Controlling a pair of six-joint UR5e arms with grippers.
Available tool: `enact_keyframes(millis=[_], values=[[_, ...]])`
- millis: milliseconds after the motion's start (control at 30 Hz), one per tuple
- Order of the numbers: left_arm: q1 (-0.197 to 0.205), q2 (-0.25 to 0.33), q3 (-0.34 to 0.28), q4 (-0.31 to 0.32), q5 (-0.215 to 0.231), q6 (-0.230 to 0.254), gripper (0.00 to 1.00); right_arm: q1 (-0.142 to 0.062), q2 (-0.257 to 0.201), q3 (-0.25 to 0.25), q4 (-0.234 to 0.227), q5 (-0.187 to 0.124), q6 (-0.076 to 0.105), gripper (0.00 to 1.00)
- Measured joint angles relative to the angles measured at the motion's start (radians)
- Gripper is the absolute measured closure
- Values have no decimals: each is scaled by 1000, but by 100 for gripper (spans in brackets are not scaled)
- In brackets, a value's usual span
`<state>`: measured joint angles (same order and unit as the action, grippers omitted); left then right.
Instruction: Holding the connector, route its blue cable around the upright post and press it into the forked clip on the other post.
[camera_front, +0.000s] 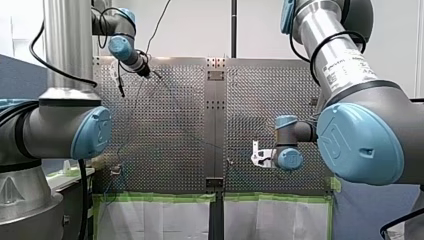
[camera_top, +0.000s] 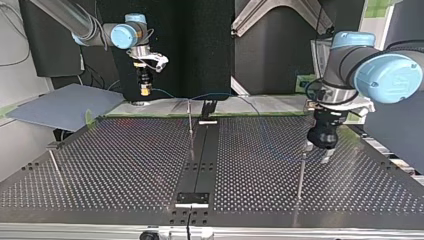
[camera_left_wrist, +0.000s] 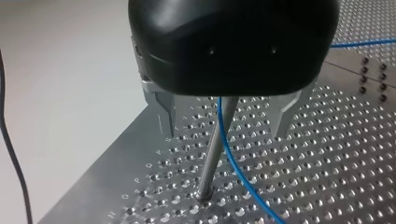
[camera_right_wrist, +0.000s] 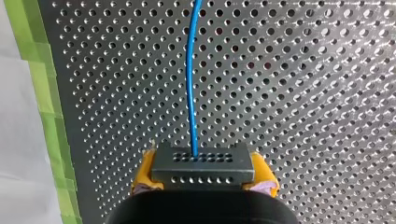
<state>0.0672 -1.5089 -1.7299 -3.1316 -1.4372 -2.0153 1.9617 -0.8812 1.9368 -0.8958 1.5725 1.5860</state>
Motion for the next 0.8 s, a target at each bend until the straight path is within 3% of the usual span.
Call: enact_keyframes(millis=[167,600,800], values=[[-2,-27,0,36,3,-13,2,2,0,0,0,0,-1,100],[29,-46,0,123,-71,-18,2,4,0,0,1,0,-4,100],[36,-88,0,172,-72,-14,2,4,0,0,1,0,-5,100]])
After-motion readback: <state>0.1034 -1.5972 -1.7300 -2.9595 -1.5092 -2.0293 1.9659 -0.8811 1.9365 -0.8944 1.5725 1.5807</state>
